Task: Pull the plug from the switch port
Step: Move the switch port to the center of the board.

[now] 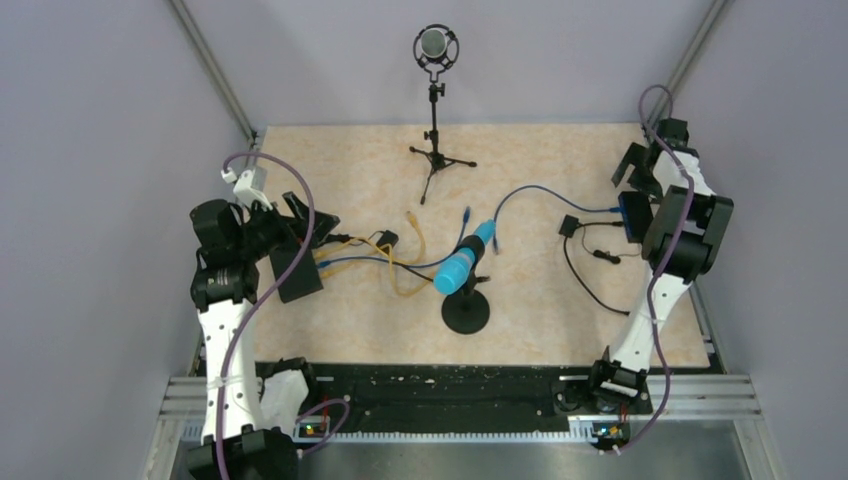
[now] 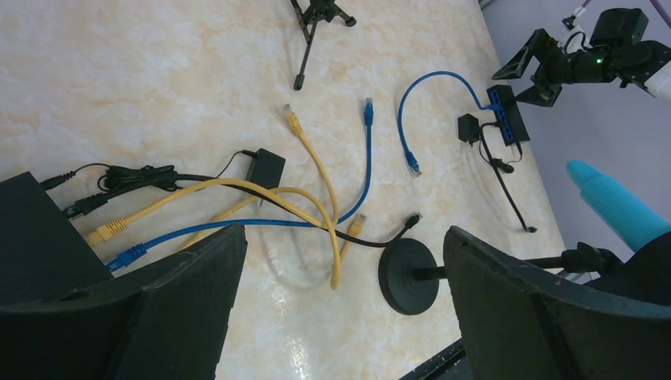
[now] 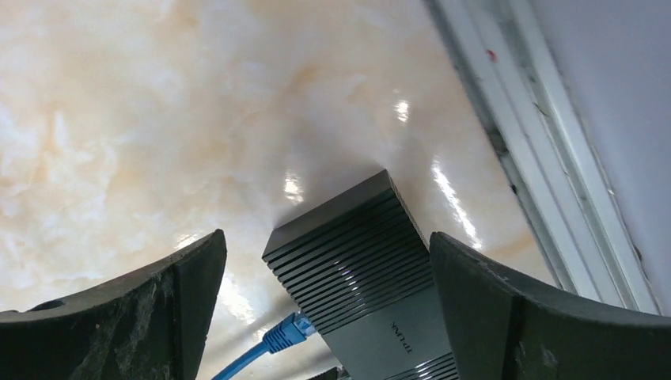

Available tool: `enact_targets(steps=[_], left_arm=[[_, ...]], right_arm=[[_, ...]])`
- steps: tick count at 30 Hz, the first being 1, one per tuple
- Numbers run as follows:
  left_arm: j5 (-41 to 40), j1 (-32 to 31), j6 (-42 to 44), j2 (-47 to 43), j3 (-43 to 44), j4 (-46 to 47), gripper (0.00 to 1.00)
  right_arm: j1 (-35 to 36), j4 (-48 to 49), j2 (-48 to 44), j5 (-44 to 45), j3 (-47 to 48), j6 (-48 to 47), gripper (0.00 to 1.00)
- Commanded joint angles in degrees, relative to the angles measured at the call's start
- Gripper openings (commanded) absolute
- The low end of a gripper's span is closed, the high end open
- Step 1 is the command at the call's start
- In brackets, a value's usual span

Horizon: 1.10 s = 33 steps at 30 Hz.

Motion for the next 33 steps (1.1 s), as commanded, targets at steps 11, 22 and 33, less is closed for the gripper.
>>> enact_targets(steps=[11, 22, 33], left_arm=[[2.6, -0.4, 1.5, -0.6, 3.0, 0.2, 0.99], [2.7, -0.7, 1.0, -0.8, 2.7, 0.0, 0.99], [-0.4, -0.9, 0.6, -1.3, 2.0, -0.6, 0.99]], right_arm=[[11.1, 10.2, -8.1, -9.3, -11.6, -19.6, 0.97], [13.7, 1.8, -12.0, 0.9, 4.4, -8.7, 0.99], [22.8, 19.6, -41.1, -15.4, -35.5, 27.8, 0.88]])
